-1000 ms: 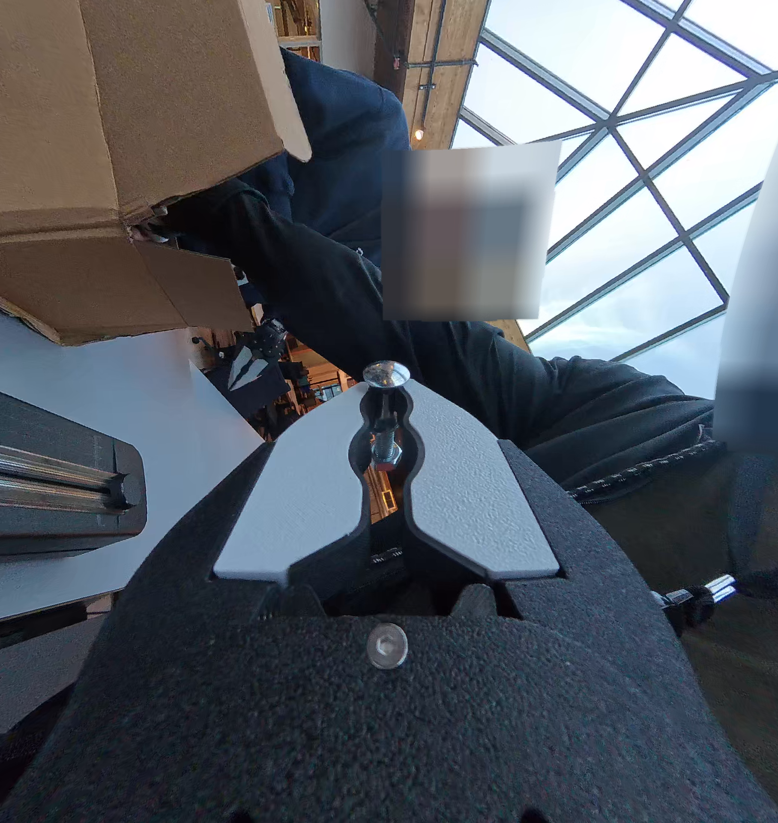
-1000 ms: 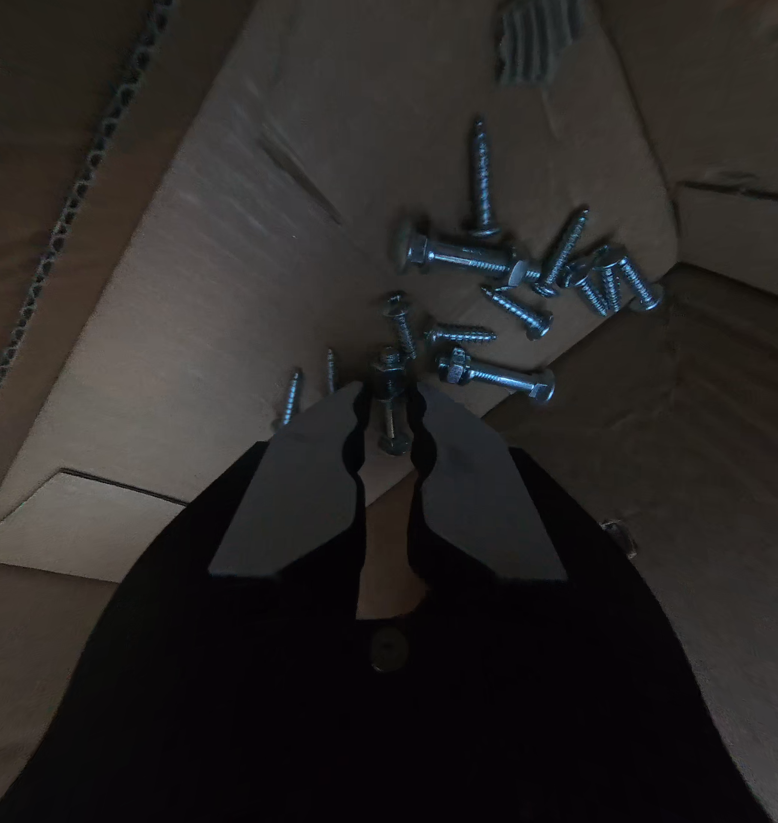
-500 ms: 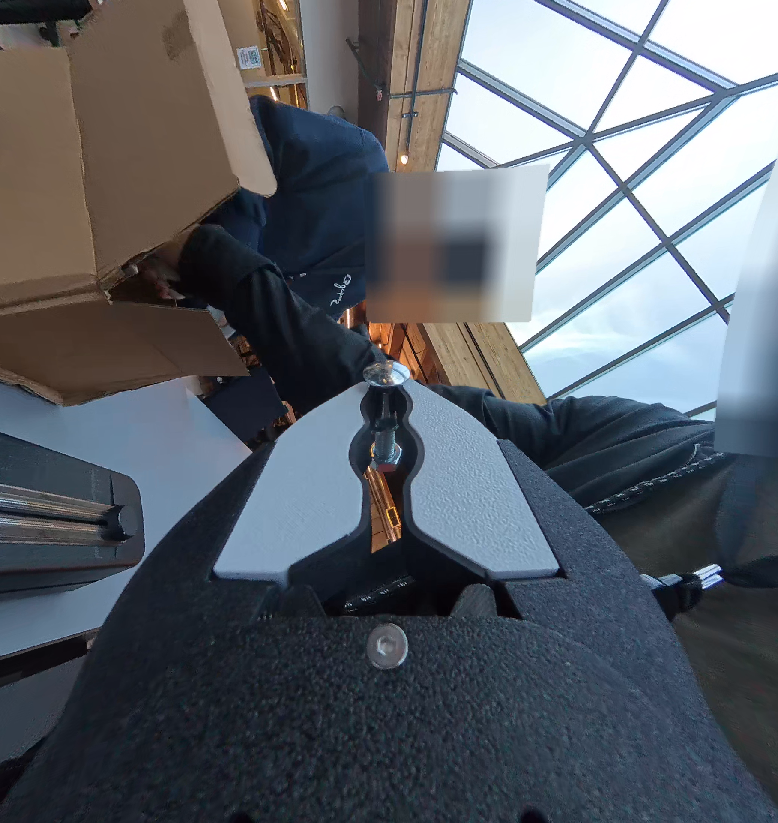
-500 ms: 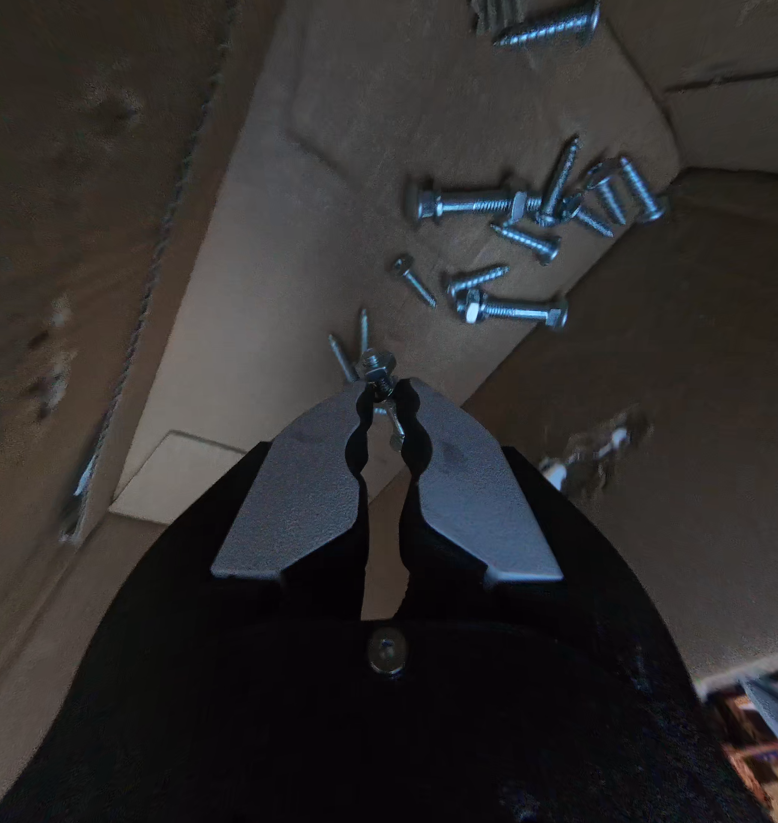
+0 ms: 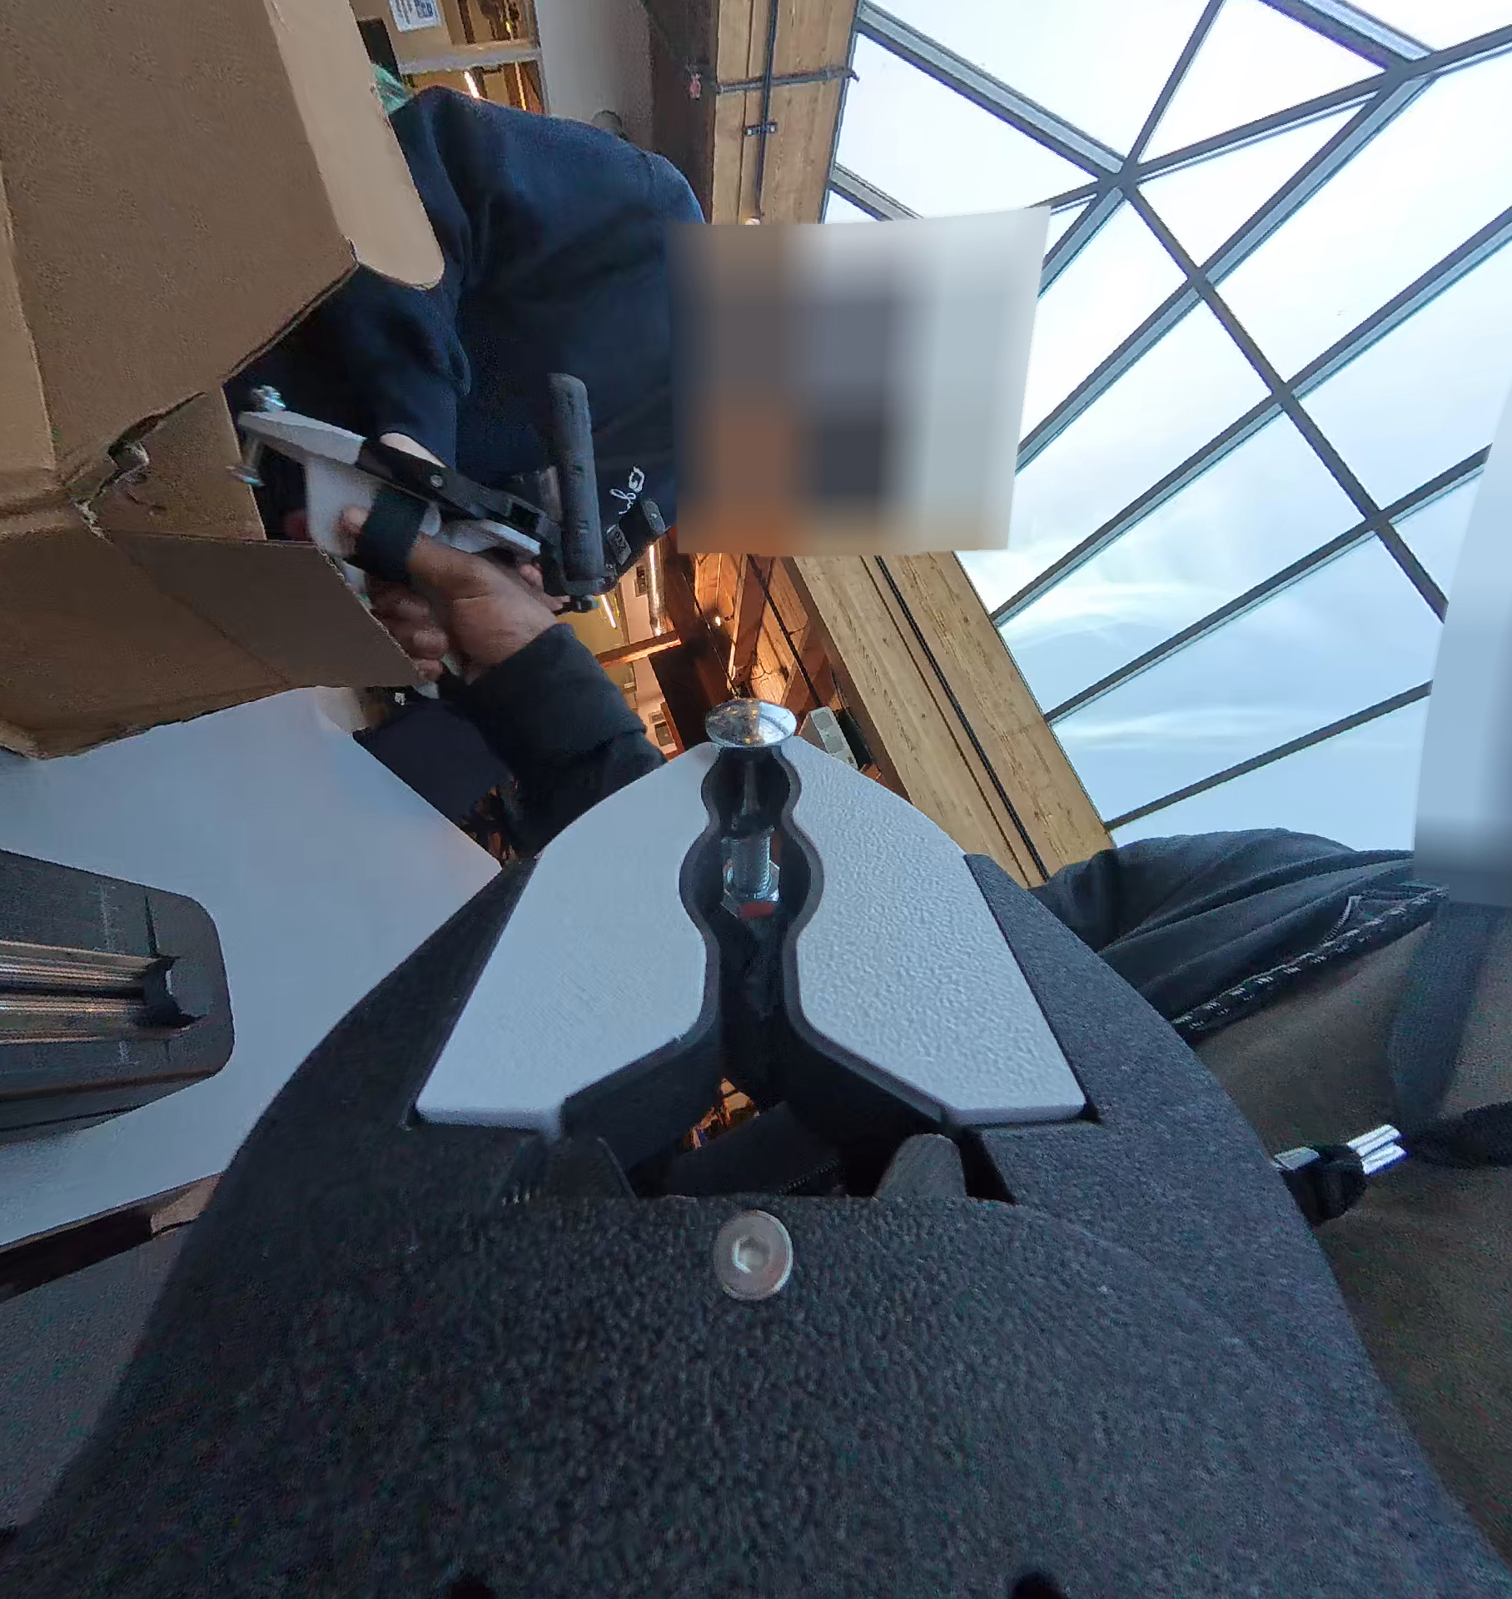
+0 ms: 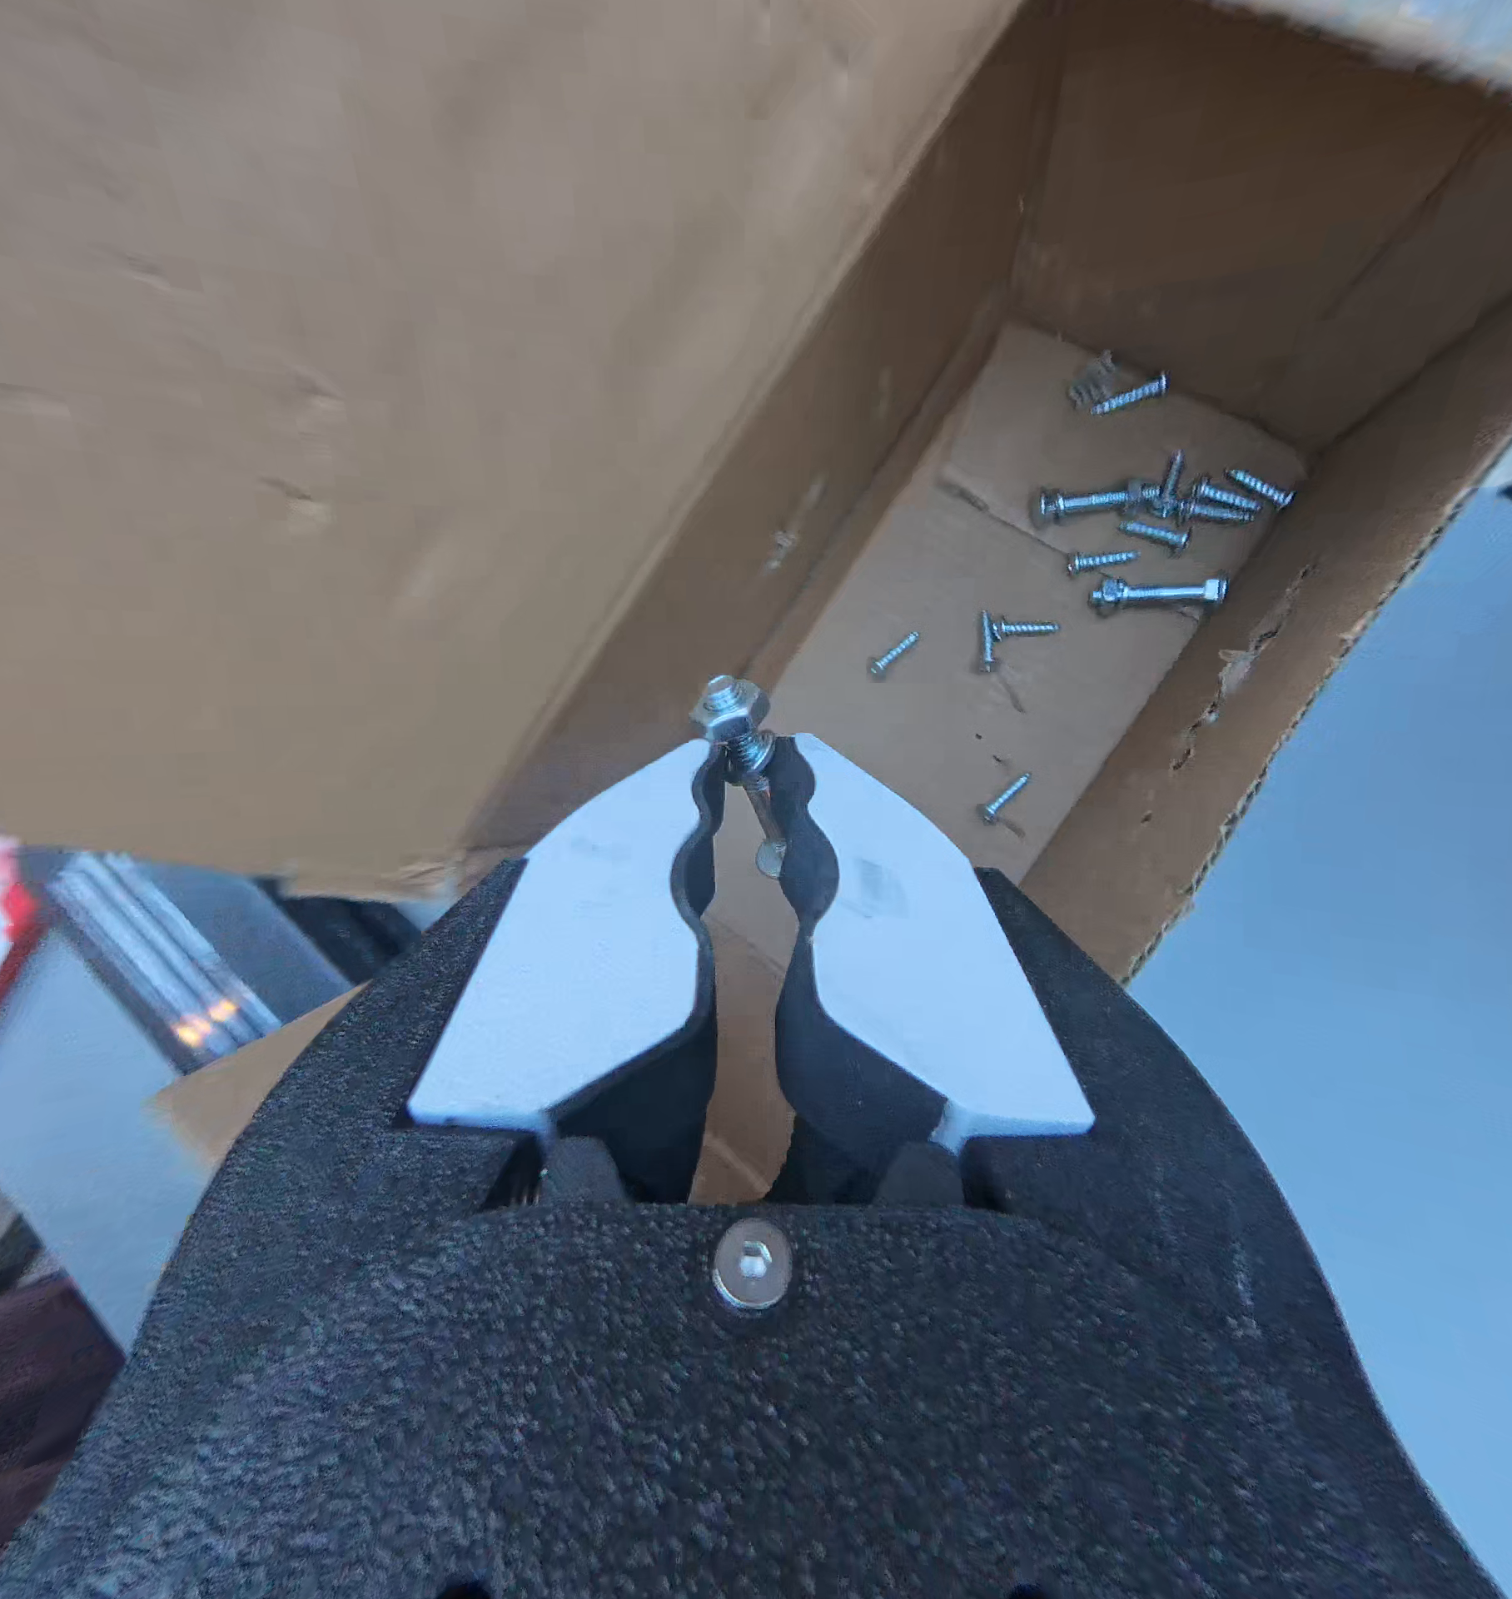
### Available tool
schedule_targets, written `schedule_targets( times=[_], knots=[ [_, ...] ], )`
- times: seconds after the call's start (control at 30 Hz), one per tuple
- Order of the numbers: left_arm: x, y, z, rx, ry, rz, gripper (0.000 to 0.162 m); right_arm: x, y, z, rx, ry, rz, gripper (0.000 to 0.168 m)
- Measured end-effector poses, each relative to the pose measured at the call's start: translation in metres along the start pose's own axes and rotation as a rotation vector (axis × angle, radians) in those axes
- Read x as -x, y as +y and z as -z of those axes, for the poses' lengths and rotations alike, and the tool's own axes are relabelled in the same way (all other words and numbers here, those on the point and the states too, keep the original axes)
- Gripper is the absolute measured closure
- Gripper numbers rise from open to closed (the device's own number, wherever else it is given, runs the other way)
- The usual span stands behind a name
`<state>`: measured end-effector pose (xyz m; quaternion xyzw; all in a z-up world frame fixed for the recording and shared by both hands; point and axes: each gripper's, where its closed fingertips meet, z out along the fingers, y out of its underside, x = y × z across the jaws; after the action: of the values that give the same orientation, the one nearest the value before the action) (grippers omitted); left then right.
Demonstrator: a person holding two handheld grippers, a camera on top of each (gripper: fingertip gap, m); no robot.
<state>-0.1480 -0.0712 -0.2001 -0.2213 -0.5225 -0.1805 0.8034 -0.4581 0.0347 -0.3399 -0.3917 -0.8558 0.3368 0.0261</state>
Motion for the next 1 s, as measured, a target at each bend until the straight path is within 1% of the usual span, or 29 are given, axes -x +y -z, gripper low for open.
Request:
schedule_targets(
  times=[0.13,0.23,0.3,0.4,0.47,0.53,0.63,0.73,0.8,1.0],
  knots=[
    [0.002,-0.001,0.006,-0.005,-0.023,0.0,0.154,0.043,-0.024,0.064,-0.165,-0.066,0.008,0.155],
    [-0.001,-0.009,0.012,-0.023,-0.019,-0.003,0.155,0.088,-0.044,0.11,-0.276,-0.122,0.014,0.155],
    [-0.009,-0.016,0.017,-0.037,0.001,-0.009,0.154,0.125,-0.055,0.134,-0.333,-0.184,0.017,0.155],
    [-0.026,-0.034,0.031,-0.074,0.036,-0.023,0.155,0.195,-0.062,0.153,-0.376,-0.295,0.037,0.155],
    [-0.039,-0.05,0.048,-0.109,0.054,-0.038,0.155,0.249,-0.063,0.155,-0.385,-0.393,0.036,0.155],
    [-0.053,-0.068,0.072,-0.156,0.067,-0.049,0.155,0.307,-0.061,0.15,-0.374,-0.497,0.033,0.155],
    [-0.074,-0.097,0.122,-0.227,0.074,-0.064,0.155,0.397,-0.056,0.133,-0.337,-0.652,0.005,0.155],
    [-0.1,-0.127,0.187,-0.293,0.083,-0.084,0.155,0.492,-0.054,0.119,-0.3,-0.852,-0.117,0.155],
    [-0.12,-0.145,0.237,-0.32,0.088,-0.101,0.154,0.556,-0.054,0.11,-0.28,-0.969,-0.211,0.155],
    [-0.184,-0.201,0.399,-0.379,0.024,-0.188,0.154,0.742,-0.046,0.075,-0.23,-1.186,-0.381,0.154]
  ],
)
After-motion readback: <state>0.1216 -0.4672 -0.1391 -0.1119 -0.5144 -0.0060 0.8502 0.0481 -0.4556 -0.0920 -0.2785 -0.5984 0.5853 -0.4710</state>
